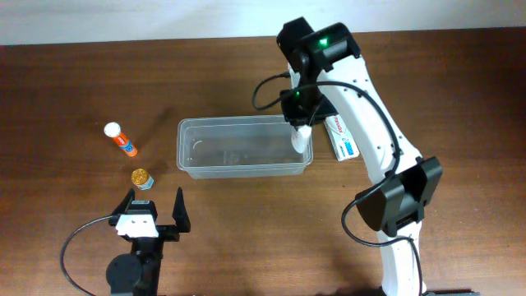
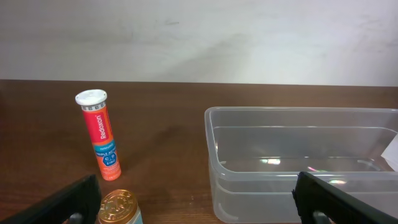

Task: Pack container
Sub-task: 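Carry the white bottle left over the clear container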

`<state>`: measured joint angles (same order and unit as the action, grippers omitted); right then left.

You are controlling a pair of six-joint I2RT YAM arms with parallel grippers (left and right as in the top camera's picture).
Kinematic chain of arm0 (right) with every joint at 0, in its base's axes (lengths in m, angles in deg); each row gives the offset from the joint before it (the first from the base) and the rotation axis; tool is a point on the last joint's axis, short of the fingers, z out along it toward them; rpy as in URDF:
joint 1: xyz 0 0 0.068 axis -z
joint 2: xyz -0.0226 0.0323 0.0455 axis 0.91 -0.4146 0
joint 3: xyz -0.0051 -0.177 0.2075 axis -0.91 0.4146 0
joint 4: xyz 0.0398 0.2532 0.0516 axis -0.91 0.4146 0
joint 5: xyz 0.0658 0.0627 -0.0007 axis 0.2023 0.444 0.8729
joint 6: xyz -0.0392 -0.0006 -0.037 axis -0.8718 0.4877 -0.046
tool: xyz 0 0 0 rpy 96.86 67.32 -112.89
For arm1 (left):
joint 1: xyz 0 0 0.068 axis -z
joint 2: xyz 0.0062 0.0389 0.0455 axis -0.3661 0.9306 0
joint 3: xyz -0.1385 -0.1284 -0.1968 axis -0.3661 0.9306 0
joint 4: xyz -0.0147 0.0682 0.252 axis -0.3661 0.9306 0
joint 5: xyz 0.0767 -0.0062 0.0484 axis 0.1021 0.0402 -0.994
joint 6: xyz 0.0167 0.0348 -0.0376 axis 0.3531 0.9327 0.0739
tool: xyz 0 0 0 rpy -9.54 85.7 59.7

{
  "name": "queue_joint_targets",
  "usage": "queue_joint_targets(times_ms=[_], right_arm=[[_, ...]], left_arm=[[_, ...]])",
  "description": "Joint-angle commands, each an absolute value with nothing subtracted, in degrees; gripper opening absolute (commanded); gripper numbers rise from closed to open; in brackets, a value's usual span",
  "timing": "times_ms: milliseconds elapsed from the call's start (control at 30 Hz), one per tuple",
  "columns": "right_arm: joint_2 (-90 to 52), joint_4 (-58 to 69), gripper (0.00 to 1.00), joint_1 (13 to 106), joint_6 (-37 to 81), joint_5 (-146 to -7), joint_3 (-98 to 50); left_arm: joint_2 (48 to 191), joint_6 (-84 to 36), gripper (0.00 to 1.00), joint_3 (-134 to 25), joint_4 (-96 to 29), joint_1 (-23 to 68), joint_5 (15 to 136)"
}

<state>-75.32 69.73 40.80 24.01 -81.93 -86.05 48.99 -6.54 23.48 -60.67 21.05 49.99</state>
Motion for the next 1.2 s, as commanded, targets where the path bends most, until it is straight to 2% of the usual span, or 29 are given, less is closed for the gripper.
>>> queue_joint_targets(times_ms=[0, 100, 533, 1167], right_arm=[[-73.59, 69.08, 0.18, 39.22, 25.73, -85.54, -85.13], [-73.59, 67.41, 0.23, 38.83, 25.76, -85.71, -85.06], [-75.38, 61.67, 0.23, 37.3, 26.89, -85.75, -84.38], [-75.38, 45.49, 0.23, 35.9, 35.88, -87.09, -68.32]], left_arm=[[48.51, -5.81, 0.99, 23.89, -60.69, 20.77, 49.79], [48.51, -5.81, 0.99, 23.89, -60.69, 20.77, 49.79], [48.51, -5.81, 0.99, 23.89, -60.69, 20.77, 49.79], [48.51, -5.81, 0.99, 23.89, -60.69, 20.77, 49.79]])
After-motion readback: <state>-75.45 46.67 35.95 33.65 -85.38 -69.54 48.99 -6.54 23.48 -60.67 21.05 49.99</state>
